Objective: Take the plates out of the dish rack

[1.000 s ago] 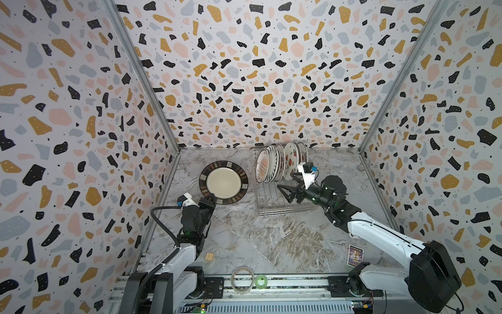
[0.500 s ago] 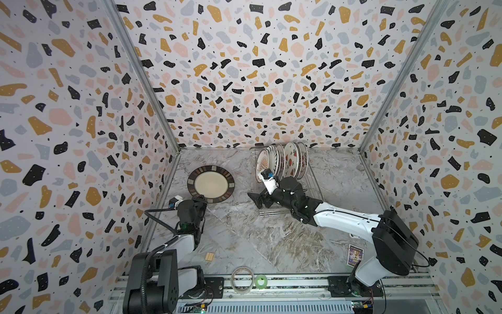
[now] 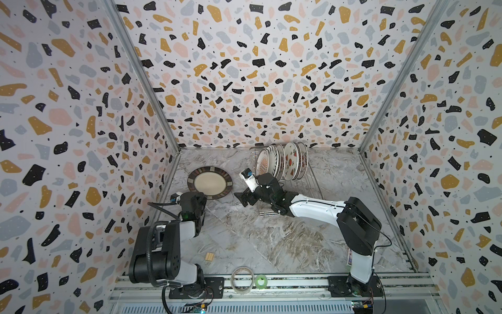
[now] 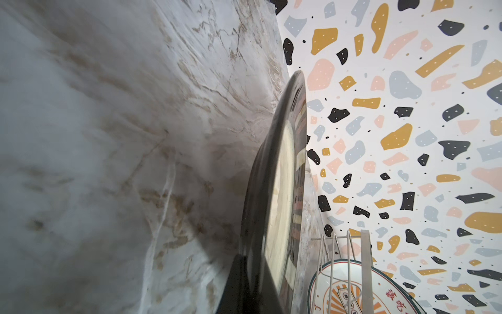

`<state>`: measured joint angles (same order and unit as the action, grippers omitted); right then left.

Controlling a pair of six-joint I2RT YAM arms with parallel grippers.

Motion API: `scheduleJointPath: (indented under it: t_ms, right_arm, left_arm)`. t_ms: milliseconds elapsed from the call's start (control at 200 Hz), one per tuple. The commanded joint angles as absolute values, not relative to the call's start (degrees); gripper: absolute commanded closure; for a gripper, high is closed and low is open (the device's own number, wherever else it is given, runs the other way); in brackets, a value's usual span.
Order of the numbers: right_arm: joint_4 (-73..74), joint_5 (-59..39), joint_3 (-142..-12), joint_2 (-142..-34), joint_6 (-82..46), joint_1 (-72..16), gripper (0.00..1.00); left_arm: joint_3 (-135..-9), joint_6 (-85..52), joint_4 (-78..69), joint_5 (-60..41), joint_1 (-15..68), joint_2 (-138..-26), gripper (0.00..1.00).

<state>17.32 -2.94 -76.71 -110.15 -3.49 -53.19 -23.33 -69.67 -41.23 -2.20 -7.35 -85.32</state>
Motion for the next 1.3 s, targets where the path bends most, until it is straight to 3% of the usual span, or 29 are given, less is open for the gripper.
scheduleJointPath:
  t_ms: [0,761,1291]
  right_arm:
    - [14.7,-3.9,-81.3,-112.0,-2.8,-53.6,0.03]
    - [12.2,-4.3,-90.6,-121.9,-2.2,-53.5,0.03]
    - [11.8,-4.3,-93.5,-124.8,-2.4,-53.5,0.03]
  left_arm:
    - [-27.8,-70.3,-54.9,-2.2,-8.0,-86.9,1.0]
    - [-35.5,-69.7,-56.2,0.6,-8.2,-103.1,1.0]
    - [-39.1,-69.0,-55.3,-0.8,-8.3,-109.0,0.91]
